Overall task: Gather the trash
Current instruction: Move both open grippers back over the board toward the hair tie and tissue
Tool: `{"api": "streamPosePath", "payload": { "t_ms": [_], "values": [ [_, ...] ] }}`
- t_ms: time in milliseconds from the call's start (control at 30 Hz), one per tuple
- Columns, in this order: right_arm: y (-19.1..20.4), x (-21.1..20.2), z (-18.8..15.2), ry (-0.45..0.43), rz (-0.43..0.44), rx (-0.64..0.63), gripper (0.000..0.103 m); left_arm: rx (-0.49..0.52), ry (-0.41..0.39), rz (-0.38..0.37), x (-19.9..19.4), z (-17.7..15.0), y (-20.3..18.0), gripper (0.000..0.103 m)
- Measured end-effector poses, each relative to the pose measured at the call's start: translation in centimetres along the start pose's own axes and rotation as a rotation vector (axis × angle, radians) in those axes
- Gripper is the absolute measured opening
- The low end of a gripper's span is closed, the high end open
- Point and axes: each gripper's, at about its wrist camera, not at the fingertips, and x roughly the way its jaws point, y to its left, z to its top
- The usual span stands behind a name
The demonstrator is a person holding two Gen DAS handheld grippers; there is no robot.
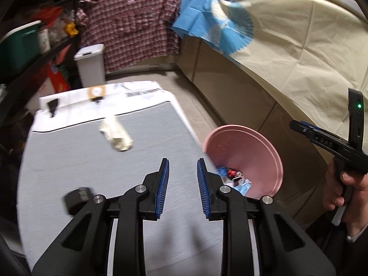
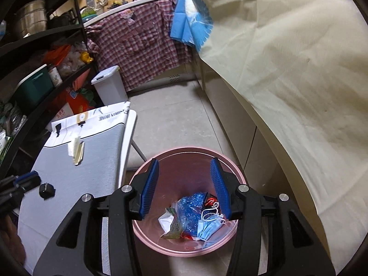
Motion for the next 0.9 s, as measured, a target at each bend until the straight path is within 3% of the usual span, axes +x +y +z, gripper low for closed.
{"api": "streamPosePath", "payload": {
  "t_ms": [200, 467, 633, 700, 900],
  "values": [
    [1.3, -1.9, 0.0, -0.044, 0.021, -0.035, 0.047, -0.013, -0.017, 0.062, -3.0, -1.0, 5.5, 0.025],
    [4.1, -2.2, -0.3, -0.043, 0.054, -0.086, 0.047, -0.265, 0.017, 0.131, -1.0, -4.2, 14.1, 0.025],
    [7.0, -1.6, -1.0, -0.027, 0.079, -0.158, 0.047, -0.343, 0.066, 0.131, 1.1, -5.5, 16.4, 0.029],
    [8.1, -1.2, -1.3, -0.015, 0.09, -0.193, 0.047, -0.359, 0.083, 0.123, 1.8, -5.9, 16.9, 0.043],
    [10.6, 0.1, -2.3, 0.002, 0.098, -0.289, 0.047, -0.394, 0.124, 0.111, 3.9, -6.3, 17.4, 0.045]
  ]
}}
